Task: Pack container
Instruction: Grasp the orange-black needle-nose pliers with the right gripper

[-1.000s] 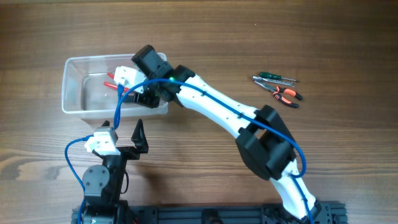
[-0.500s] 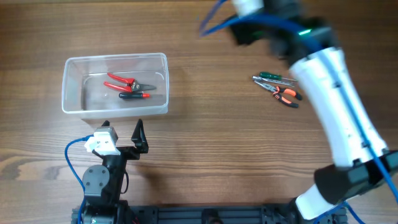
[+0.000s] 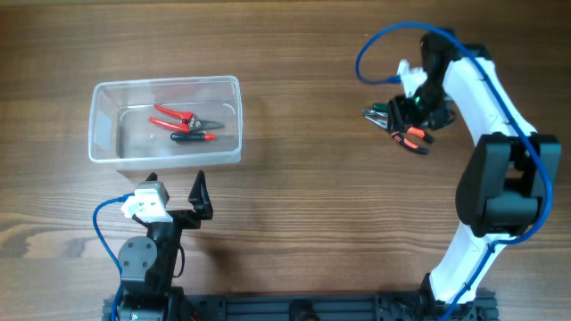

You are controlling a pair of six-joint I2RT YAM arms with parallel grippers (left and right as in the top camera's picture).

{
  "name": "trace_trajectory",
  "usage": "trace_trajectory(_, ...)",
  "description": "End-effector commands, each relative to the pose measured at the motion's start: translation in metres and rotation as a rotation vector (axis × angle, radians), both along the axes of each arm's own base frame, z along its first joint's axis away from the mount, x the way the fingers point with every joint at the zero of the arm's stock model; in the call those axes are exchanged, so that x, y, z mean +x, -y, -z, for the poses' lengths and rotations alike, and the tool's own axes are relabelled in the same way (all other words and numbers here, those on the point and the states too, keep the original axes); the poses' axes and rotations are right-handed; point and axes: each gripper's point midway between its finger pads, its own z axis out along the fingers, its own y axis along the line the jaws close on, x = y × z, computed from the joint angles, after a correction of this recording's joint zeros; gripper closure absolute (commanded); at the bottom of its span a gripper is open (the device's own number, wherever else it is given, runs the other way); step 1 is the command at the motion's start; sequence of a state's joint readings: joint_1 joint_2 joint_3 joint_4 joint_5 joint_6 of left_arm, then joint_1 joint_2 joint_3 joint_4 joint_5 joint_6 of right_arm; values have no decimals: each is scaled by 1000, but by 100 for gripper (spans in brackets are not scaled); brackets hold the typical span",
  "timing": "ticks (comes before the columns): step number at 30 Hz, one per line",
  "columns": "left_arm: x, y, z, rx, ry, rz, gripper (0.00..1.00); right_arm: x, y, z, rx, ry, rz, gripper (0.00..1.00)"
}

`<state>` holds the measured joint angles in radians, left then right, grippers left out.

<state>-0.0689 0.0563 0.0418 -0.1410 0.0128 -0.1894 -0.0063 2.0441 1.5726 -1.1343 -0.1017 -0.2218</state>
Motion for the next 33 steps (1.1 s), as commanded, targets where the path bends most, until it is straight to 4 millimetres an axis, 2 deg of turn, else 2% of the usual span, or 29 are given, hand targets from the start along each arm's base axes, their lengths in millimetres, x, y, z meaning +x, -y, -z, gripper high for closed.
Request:
trace_trajectory(1, 0, -2, 2, -8, -5, -10, 0, -14, -5, 8, 25, -27, -78, 34)
trace_trajectory(6, 0, -2, 2, -8, -5, -10, 0, -29, 4, 28, -28, -60, -100, 34)
trace_trajectory(10, 0, -2, 2, -8, -5, -10, 0, -27, 6, 42, -42, -31, -100, 33)
trace_trajectory(15, 0, -2, 2, -8, -4, -10, 0, -17, 12, 51, -76, 16, -99, 34)
trace_trajectory(19, 0, -2, 2, -8, -5, -10, 0, -18, 11, 52, -72, 16, -88, 47)
trace_trajectory(24, 0, -2, 2, -8, -5, -10, 0, -12, 11, 52, -75, 33, -20, 93)
trace_trajectory(29, 0, -2, 2, -8, -5, -10, 0, -5, 11, 51, -76, 57, 14, 96)
trace_trajectory(33, 0, -2, 2, -8, -4, -10, 0, 3, 11, 39, -74, 88, 63, 96)
